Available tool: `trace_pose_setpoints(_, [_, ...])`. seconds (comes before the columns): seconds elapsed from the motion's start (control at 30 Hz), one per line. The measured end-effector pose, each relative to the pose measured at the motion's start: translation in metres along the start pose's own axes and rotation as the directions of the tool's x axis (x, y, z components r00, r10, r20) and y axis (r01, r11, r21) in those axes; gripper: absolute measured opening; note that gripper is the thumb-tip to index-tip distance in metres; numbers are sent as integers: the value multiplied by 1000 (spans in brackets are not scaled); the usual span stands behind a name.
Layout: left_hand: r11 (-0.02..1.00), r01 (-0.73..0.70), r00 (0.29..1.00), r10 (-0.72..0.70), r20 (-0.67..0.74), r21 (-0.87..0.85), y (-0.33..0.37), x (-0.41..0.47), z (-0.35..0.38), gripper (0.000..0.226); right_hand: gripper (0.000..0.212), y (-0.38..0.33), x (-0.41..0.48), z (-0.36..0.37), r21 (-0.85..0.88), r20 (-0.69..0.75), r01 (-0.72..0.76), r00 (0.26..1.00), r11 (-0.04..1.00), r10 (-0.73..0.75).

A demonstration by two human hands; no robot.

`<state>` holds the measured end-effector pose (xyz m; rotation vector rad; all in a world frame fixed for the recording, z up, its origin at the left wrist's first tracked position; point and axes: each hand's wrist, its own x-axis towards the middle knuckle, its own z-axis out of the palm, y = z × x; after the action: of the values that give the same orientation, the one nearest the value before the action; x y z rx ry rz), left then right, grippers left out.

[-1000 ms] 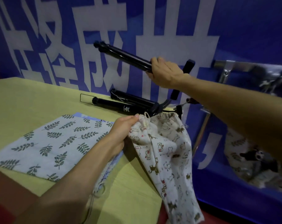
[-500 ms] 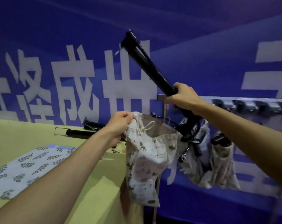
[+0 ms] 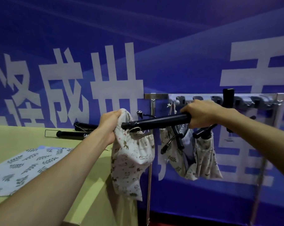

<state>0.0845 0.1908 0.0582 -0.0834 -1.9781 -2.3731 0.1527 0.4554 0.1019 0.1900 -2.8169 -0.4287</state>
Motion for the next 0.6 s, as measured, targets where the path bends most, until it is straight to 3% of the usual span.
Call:
trace_pose_setpoints(0.17, [923,-228,973,222,55,308,-7,-1,11,15,14,-4,2,1,-83,48,62,997,995,-58])
trace_pose_setpoints(0.33, [764,-327,943,306,133,556,-13,2,12,20,17,-11,3,-7,-193,44,124,992,973,-118])
trace_pose_setpoints(0.43, [750,-367,930,314,192,550,-20,0,20,18,25,-22,5,-13,-274,26,137,990,952,-136])
trace_pose_setpoints(0.6, [791,-503,857,404,320,350,-16,-18,63,17,24,-43,17,-7,-383,21,193,980,903,-200])
